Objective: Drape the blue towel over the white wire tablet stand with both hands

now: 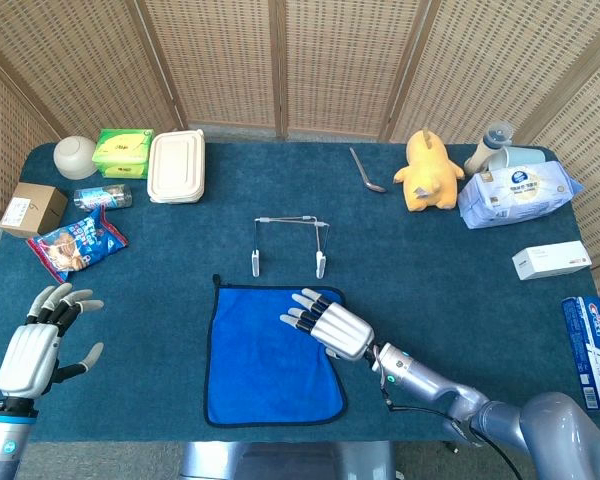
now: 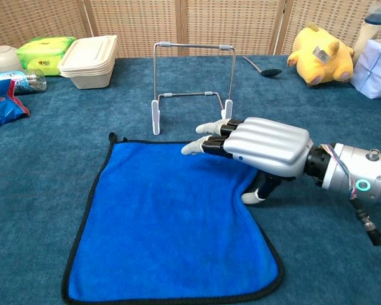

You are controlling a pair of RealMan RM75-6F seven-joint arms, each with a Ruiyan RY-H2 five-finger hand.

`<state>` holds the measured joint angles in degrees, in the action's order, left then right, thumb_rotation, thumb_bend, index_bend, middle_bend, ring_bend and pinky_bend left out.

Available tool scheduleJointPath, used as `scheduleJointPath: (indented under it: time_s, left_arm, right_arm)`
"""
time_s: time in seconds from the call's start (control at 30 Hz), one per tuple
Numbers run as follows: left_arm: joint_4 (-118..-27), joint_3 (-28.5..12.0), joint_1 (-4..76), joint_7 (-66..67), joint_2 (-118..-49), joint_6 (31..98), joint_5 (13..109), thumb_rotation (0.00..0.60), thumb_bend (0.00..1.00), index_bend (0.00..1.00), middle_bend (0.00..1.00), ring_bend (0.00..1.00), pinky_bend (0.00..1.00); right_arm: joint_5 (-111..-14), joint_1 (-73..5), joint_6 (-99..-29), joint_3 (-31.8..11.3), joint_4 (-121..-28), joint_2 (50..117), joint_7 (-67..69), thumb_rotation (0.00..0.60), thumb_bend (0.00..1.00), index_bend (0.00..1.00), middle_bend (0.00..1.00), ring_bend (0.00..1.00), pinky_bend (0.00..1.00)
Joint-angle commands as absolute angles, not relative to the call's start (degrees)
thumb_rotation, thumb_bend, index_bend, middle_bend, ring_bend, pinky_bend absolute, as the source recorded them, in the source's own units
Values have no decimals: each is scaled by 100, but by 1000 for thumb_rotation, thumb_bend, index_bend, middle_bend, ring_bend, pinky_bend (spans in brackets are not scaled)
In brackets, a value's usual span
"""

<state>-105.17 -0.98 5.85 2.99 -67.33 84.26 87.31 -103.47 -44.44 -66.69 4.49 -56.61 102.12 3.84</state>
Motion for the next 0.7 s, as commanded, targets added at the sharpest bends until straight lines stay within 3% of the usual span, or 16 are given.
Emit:
scheduleJointPath:
  time_s: [0.03,0.37,0.7]
  left_arm:
    - [-10516,-94,586,300,-6739,8416,8727,600,409,286,224,119,3]
    - [-10509,-98,582,300,-6737,8422,8732,600,410,286,223,119,3]
    - [-10528,-100,593,328,-6743,8408,8740,600,410,286,223,119,3]
  right_arm:
    - [-10323,-4438,-6672,432,-5637,10251,359,600,509,98,193,28,123]
    - [-10209,-4358,-6702,409,-5581,10343,355,600,566,138,195,38,123]
    - [-10203,-4317,-6722,445,-5601,10334,357,600,549,165,196,44,125]
